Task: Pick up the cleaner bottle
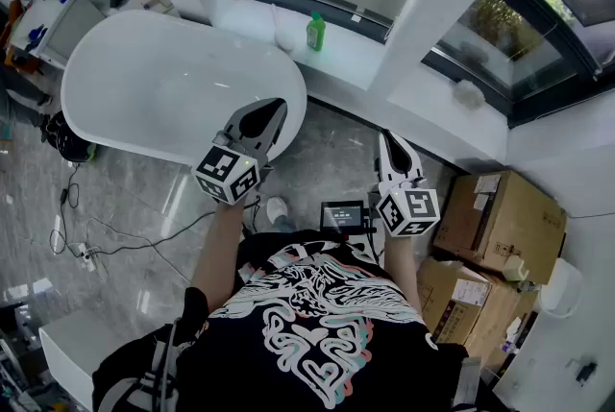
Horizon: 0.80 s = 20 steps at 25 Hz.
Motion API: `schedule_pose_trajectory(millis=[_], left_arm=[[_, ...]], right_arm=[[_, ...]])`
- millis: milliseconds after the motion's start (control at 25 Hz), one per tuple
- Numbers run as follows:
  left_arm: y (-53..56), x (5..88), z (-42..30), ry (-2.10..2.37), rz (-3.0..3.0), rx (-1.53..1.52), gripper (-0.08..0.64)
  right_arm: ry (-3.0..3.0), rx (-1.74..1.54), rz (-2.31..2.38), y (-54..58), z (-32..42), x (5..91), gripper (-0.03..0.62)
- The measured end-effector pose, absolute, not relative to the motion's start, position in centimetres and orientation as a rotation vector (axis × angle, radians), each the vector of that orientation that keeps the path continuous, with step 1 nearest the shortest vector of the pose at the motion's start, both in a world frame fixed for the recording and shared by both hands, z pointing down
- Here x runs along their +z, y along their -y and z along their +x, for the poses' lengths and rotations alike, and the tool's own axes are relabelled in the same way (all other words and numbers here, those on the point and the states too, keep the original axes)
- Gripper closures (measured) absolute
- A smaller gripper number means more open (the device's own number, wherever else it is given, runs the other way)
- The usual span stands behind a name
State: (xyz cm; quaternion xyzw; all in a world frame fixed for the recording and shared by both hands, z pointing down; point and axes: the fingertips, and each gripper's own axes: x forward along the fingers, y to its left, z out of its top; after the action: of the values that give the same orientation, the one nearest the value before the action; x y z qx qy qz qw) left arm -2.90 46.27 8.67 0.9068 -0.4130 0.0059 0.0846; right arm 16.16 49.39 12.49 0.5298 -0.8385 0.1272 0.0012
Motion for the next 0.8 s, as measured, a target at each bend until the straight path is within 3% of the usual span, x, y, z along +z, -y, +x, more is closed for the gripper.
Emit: schedule_pose_trajectory(millis=[800], left_arm=[[-53.7, 9.2, 2.4, 1.409, 2.676, 0.103, 0.538]], right_arm=[[2.691, 0.372, 1.523, -55.6, 20.8, 13.3, 0.549]])
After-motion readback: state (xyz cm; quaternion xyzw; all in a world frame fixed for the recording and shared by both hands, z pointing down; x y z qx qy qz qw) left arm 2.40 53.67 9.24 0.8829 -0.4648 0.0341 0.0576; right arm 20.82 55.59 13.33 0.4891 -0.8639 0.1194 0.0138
